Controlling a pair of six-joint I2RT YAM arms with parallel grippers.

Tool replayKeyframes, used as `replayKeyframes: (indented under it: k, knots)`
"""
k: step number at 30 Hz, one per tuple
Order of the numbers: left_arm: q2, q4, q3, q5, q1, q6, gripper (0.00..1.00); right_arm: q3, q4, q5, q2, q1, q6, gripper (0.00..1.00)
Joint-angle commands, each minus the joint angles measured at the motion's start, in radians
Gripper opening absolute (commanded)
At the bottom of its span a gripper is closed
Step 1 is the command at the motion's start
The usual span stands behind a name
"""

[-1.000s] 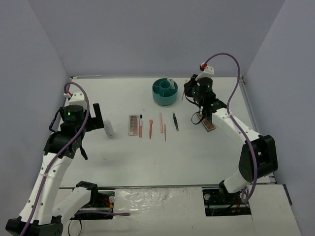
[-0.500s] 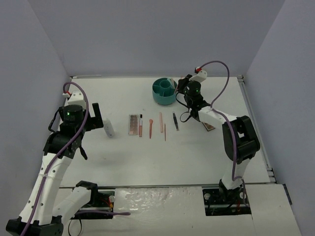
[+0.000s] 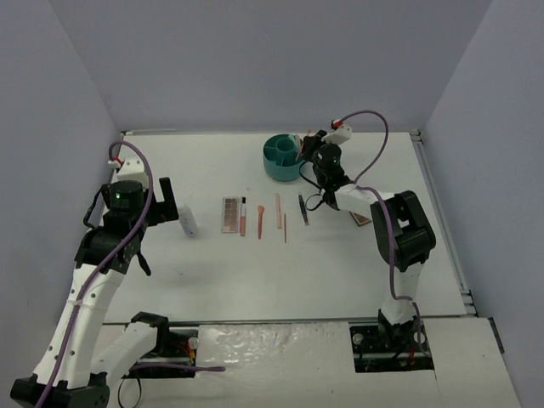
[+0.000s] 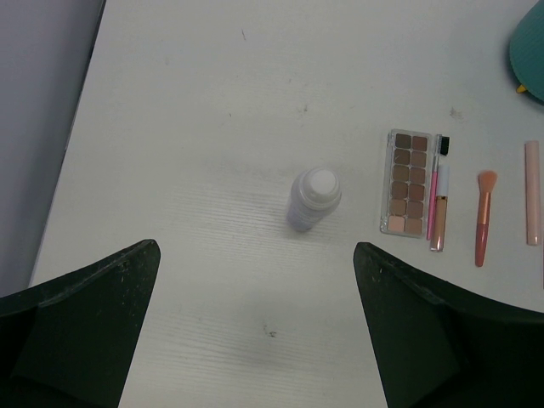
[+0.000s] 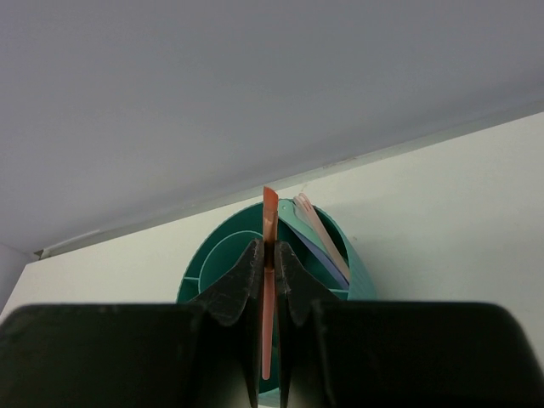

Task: Organize the makeup

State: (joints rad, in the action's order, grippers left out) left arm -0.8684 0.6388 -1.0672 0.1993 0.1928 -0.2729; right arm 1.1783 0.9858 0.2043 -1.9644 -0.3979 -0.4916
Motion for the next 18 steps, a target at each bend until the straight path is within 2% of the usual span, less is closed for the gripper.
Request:
replayKeyframes:
  k: [1,18]
  knots:
    - [0.007,-0.052,-0.020,0.006,-0.010,-0.009,0.97,0.066,0.151,0.023,-0.015,-0.012,0.009,0.00]
    - [0.012,-0.051,-0.019,0.006,-0.010,-0.009,0.97,0.082,0.216,0.049,-0.090,-0.027,-0.029,0.00]
